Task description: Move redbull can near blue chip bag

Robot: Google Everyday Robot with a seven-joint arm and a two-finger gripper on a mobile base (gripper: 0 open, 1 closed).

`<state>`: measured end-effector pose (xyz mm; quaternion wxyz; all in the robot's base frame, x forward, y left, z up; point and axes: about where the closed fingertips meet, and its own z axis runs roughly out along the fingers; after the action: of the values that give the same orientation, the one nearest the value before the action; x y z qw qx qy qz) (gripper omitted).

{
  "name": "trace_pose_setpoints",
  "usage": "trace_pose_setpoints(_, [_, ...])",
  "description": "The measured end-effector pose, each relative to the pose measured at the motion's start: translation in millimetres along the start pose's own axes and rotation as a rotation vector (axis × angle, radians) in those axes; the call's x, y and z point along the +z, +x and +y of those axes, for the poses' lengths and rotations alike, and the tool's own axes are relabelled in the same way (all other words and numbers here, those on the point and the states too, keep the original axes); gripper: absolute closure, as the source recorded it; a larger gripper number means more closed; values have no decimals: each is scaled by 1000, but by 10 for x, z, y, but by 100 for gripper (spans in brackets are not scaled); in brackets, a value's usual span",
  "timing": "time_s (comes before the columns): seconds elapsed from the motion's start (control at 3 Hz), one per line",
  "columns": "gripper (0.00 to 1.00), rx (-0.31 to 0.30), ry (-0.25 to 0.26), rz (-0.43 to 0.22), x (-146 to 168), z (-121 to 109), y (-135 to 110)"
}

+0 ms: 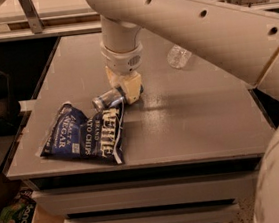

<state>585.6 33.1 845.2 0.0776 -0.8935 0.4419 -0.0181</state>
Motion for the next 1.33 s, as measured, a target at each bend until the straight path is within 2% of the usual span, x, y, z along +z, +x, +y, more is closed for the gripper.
trace_pose_setpoints(0.33, [82, 13, -2, 3, 42, -43, -14])
trace_pose_setpoints(1.33, [12, 29, -25, -1, 116, -84, 44])
